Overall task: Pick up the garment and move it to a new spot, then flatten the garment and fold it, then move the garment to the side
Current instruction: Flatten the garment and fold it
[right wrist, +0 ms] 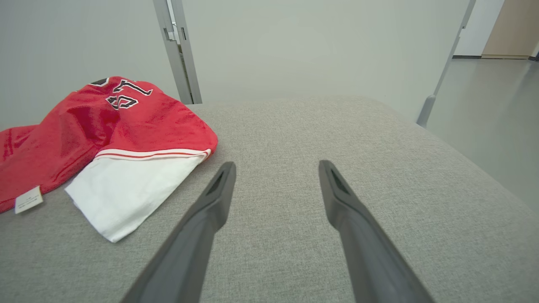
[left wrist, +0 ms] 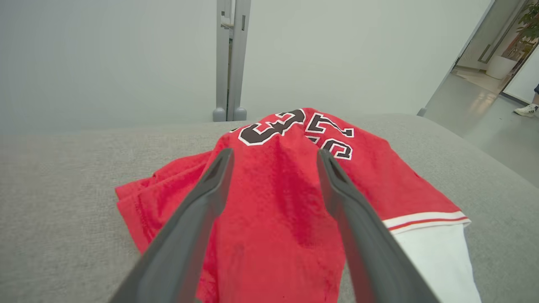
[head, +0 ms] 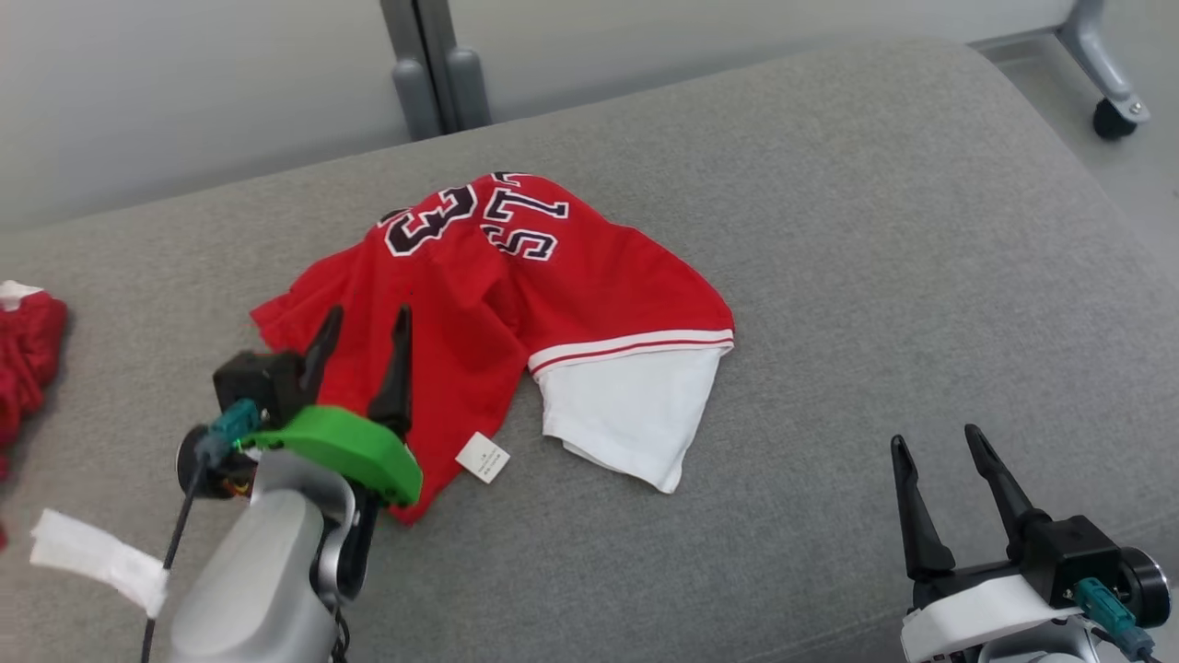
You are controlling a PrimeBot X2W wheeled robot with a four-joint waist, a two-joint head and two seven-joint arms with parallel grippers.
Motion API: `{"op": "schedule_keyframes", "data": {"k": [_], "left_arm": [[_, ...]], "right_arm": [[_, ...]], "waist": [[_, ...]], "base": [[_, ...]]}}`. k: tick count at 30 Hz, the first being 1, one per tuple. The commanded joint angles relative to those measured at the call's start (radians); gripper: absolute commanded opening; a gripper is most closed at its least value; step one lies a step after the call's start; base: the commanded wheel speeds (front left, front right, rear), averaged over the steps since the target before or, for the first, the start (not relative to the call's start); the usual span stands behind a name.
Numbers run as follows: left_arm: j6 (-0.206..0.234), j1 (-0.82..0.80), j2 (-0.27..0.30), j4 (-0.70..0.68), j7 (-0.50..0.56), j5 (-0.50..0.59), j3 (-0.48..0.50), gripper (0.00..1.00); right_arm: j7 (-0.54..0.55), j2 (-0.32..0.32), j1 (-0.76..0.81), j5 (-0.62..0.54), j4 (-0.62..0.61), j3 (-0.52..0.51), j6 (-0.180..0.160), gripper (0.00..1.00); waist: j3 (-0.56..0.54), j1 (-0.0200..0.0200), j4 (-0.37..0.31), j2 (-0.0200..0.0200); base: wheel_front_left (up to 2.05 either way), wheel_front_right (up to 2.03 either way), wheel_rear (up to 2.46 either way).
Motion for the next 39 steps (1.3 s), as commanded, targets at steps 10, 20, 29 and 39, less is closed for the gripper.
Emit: {"op": "schedule_keyframes", "data": {"k": [10, 20, 29, 39], "left_arm": [[0.028, 0.387, -0.008, -0.312, -0.002, 0.128, 0.150, 1.00], [-0.012, 0.657, -0.075, -0.447, -0.002, 0.314, 0.338, 1.00], [-0.083, 0.720, -0.138, -0.473, -0.002, 0.408, 0.436, 1.00], [-0.117, 0.693, -0.159, -0.453, -0.002, 0.445, 0.472, 1.00]], "right_arm": [[0.000, -0.003, 0.008, -0.044, 0.009, -0.031, -0.001, 1.00], [0.000, -0.002, 0.037, -0.013, 0.055, -0.033, -0.001, 1.00], [0.000, -0.002, 0.040, 0.012, 0.098, -0.025, -0.001, 1.00], [0.000, -0.002, 0.035, 0.023, 0.118, -0.007, -0.001, 1.00]], "waist": [[-0.131, 0.0000, 0.216, 0.0000], [-0.155, 0.0000, 0.253, 0.0000], [-0.156, 0.0000, 0.248, 0.0000], [-0.148, 0.0000, 0.232, 0.0000]], "base": [[0.00, 0.00, 0.00], [0.00, 0.00, 0.00], [0.00, 0.00, 0.00], [0.00, 0.00, 0.00]]}}
